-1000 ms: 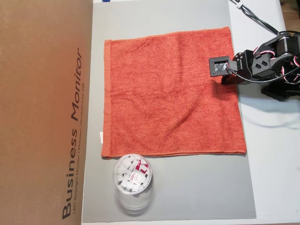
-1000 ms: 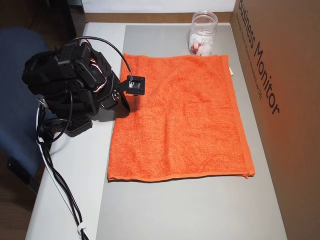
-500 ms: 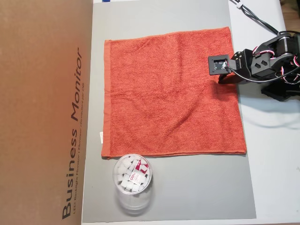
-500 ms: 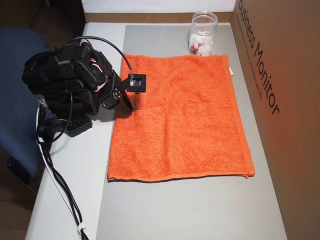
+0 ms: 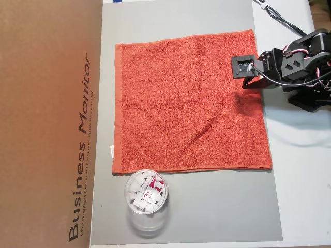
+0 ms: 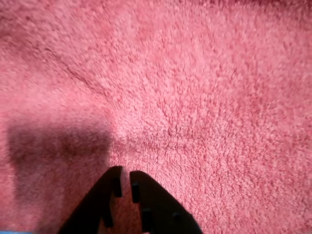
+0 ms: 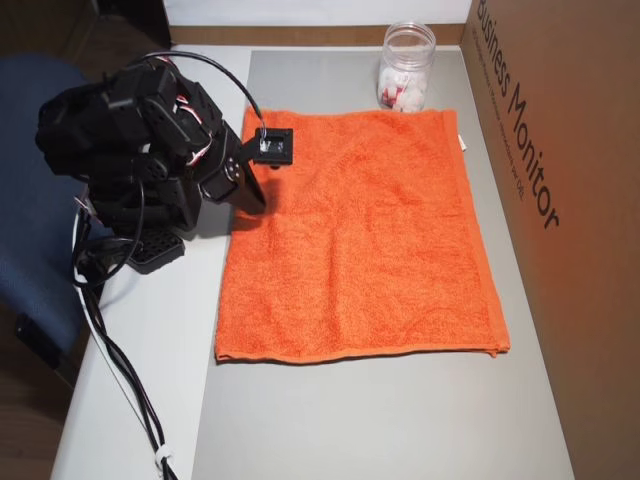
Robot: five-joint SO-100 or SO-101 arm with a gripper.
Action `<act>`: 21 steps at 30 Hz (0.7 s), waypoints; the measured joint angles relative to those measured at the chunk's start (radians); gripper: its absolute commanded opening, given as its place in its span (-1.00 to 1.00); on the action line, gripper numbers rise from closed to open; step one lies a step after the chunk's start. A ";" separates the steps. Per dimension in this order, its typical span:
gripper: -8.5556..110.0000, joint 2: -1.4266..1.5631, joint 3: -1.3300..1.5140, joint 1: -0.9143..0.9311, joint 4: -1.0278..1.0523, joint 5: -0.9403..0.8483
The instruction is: Fold the blanket.
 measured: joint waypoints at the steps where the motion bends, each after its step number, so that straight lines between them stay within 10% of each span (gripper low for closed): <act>1: -0.85 -0.009 -0.014 -0.015 0.000 0.000; 21: -0.85 -0.298 -0.394 -0.235 0.002 0.002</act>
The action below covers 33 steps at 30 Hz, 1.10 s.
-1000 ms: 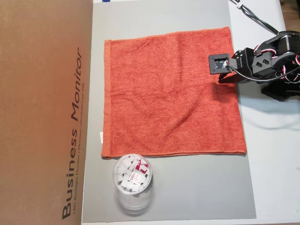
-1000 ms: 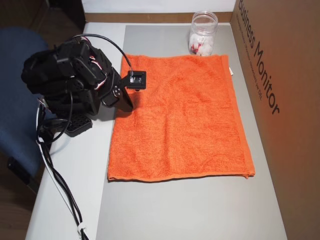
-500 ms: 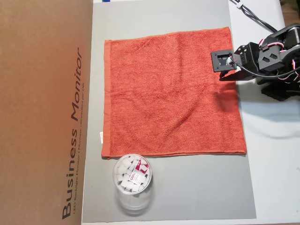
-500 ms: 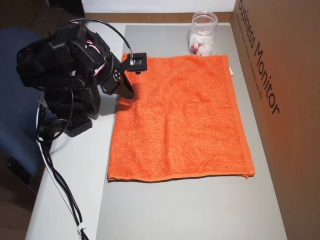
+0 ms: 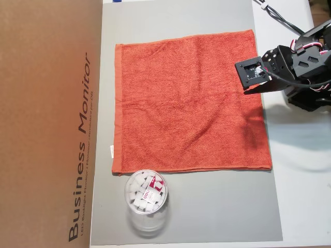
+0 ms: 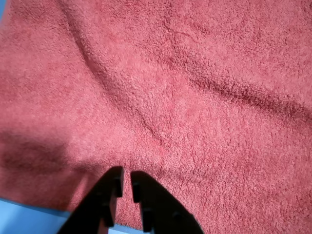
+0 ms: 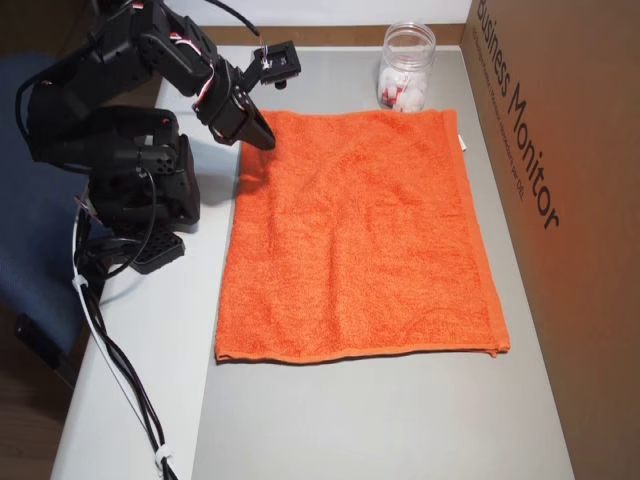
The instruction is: Fold the blanket.
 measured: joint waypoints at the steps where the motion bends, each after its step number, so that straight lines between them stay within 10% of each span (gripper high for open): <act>1: -0.85 -0.020 -0.021 -0.023 0.000 0.000; 33: -0.85 -0.107 -0.114 -0.328 0.000 -0.420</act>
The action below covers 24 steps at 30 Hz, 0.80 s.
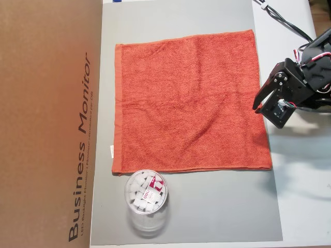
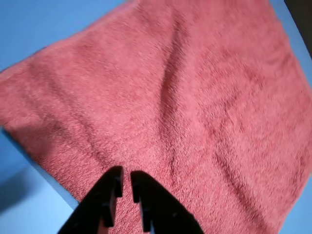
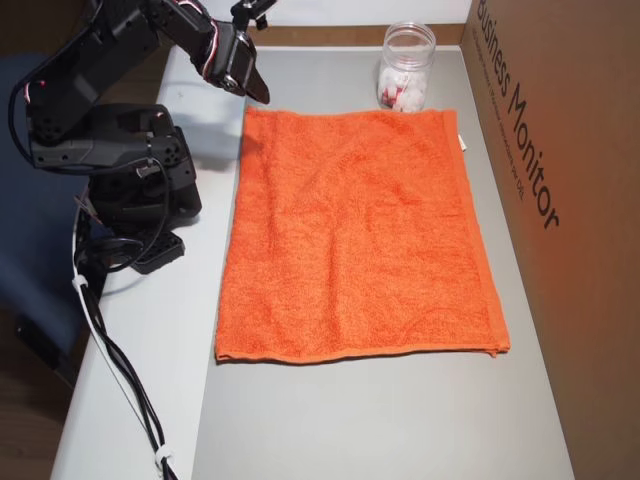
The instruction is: Fold the blanket.
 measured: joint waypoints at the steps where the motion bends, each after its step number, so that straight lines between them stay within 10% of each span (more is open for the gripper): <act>1: -0.85 0.000 0.000 -0.017 0.000 -0.015; 11: -0.60 0.000 0.000 -0.175 0.000 -0.025; 24: -0.39 0.000 0.000 -0.508 0.000 0.376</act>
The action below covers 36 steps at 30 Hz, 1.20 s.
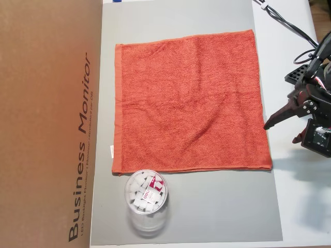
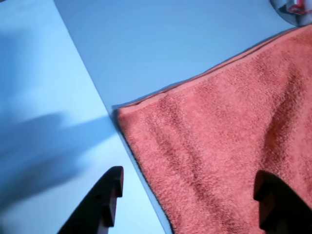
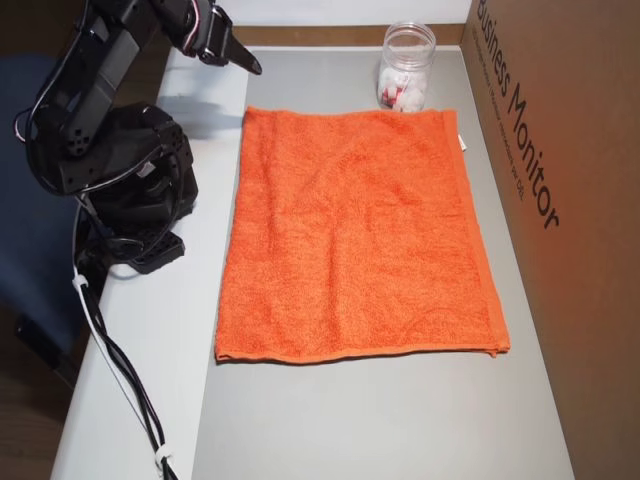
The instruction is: Fold the blanket.
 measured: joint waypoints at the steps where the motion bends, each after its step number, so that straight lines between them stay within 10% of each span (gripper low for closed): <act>1: -0.39 0.000 0.006 -0.014 0.000 -0.002; 36: -0.39 -0.555 0.190 -0.052 -0.531 0.006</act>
